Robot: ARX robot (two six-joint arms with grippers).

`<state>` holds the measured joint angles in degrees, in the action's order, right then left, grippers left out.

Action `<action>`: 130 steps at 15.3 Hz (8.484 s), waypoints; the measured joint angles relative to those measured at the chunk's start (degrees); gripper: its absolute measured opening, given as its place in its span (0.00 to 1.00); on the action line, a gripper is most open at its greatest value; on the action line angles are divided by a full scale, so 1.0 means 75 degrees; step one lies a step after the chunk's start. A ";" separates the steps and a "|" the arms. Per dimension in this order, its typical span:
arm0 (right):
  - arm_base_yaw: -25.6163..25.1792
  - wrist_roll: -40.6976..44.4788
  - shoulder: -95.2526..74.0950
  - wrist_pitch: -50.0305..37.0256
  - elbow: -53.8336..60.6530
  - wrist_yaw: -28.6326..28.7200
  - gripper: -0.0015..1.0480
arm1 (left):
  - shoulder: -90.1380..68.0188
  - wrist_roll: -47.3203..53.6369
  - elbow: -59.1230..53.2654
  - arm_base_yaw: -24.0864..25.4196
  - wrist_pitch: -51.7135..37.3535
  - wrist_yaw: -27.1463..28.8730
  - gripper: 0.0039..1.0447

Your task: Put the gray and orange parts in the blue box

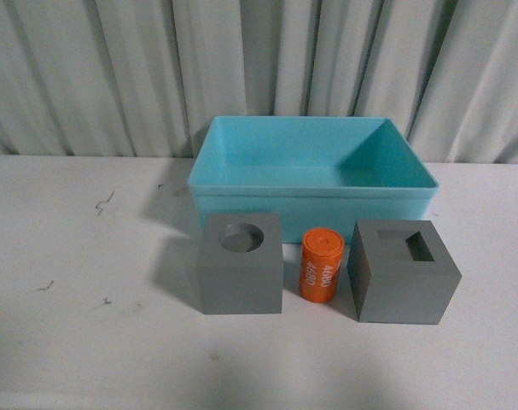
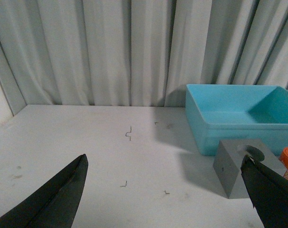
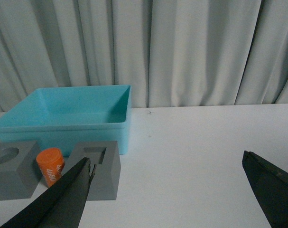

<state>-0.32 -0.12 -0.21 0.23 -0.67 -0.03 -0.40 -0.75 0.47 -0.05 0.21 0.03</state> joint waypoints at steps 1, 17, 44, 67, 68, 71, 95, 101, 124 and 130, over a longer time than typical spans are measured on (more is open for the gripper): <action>0.0000 0.0000 0.0000 0.0003 0.0000 0.0000 0.94 | 0.0000 -0.0003 0.0000 0.0000 0.0000 0.0000 0.94; 0.0000 0.0000 0.0000 0.0000 0.0000 0.0000 0.94 | 0.0000 0.0000 0.0000 0.0000 0.0000 0.0000 0.94; 0.0000 0.0000 0.0000 0.0000 0.0000 0.0000 0.94 | 0.0000 -0.0003 0.0000 0.0000 0.0000 0.0000 0.94; 0.0659 -0.0536 -1.3551 -0.2550 -0.5826 0.0545 0.94 | 0.0000 0.0000 0.0000 0.0000 -0.0003 0.0000 0.94; 0.0766 -0.0638 -1.3764 -0.2512 -0.5971 0.0481 0.94 | 0.0000 0.0000 0.0000 0.0000 -0.0003 -0.0003 0.94; 0.0935 -0.0796 -1.4181 -0.2509 -0.6277 0.0309 0.94 | 0.0000 0.0000 0.0000 0.0000 0.0000 -0.0003 0.94; 0.0391 -0.1180 -1.2313 -0.2049 -0.8448 0.1329 0.18 | 0.0000 0.0000 0.0000 0.0000 0.0000 0.0000 0.94; 0.1064 -0.1559 -1.6393 -0.1448 -1.2190 0.0495 0.18 | 0.0000 0.0000 0.0000 0.0000 0.0000 0.0000 0.94; 0.1017 -0.2532 -1.1246 -0.2847 -0.6764 -0.0562 0.94 | 0.0000 0.0000 0.0000 0.0000 0.0000 -0.0003 0.94; 0.1113 -0.0478 -0.9553 -0.7087 -0.2532 -0.1154 0.52 | 0.0000 -0.0003 0.0000 0.0006 0.0000 0.0000 0.94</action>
<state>8.03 -3.70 -71.85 -52.93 -19.66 -8.69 -0.40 -0.78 0.47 -0.01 0.21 0.03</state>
